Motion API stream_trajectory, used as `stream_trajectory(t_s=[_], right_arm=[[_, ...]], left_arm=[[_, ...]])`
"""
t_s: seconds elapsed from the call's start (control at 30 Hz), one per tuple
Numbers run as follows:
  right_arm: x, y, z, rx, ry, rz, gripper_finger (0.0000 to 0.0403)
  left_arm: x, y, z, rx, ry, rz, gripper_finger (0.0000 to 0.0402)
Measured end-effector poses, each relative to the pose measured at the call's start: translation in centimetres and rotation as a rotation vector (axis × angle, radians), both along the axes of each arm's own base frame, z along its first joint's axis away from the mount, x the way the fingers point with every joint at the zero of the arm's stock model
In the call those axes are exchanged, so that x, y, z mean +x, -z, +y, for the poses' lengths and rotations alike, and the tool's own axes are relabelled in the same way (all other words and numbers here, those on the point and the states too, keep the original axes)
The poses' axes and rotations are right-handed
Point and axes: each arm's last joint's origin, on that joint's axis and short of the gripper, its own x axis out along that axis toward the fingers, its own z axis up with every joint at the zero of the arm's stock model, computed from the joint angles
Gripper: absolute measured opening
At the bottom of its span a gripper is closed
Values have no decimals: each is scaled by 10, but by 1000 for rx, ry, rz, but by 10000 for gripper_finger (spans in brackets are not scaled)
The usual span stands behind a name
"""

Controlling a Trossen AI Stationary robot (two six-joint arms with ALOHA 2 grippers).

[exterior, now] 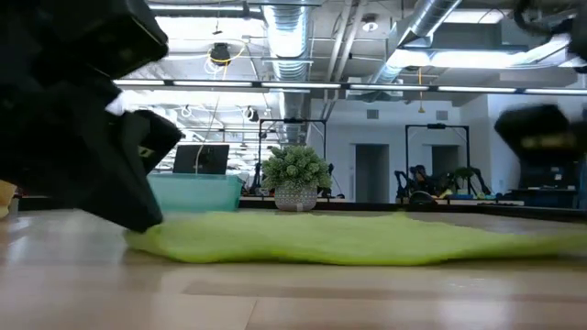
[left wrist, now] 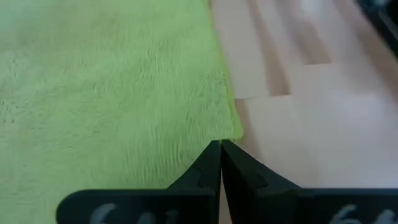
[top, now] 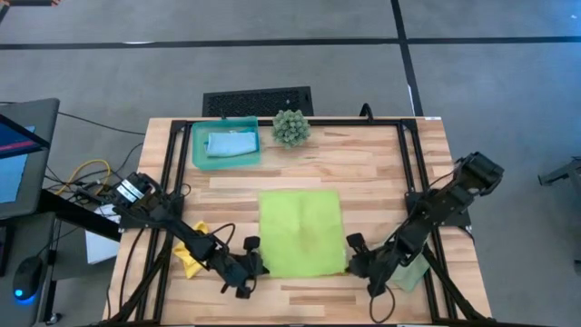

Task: Fold microfiber towels
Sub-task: Fold the light green microfiber cloth

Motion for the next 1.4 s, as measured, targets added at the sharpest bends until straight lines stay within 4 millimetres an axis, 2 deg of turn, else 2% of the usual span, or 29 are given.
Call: stream_trajectory(t_s=[0.1, 0.27, 0.47, 0.63, 0.83, 0.97, 1.2, 1.4], right_arm=[[2, -20, 6, 137, -37, -10, 16], [3, -38, 8, 234, -54, -9, 6], [5, -45, -10, 208, 43, 11, 10], [10, -41, -38, 90, 186, 74, 5], [20, -30, -81, 6, 364, 168, 12], [23, -24, -106, -34, 413, 189, 5], [22, -29, -134, -46, 451, 235, 14], [13, -33, -146, -66, 494, 299, 10]], left_arm=[[-3, 0, -5, -8, 19, -3, 0], [-4, -6, -11, -27, 46, -50, 0], [-5, -25, -4, 25, 12, -93, 0], [0, -39, 26, 108, -53, -101, 0], [11, -28, 83, 156, -107, -24, 0], [19, -25, 113, 146, -97, 11, 0], [25, -24, 147, 189, -136, 35, 0], [27, -24, 169, 215, -186, 47, 0]])
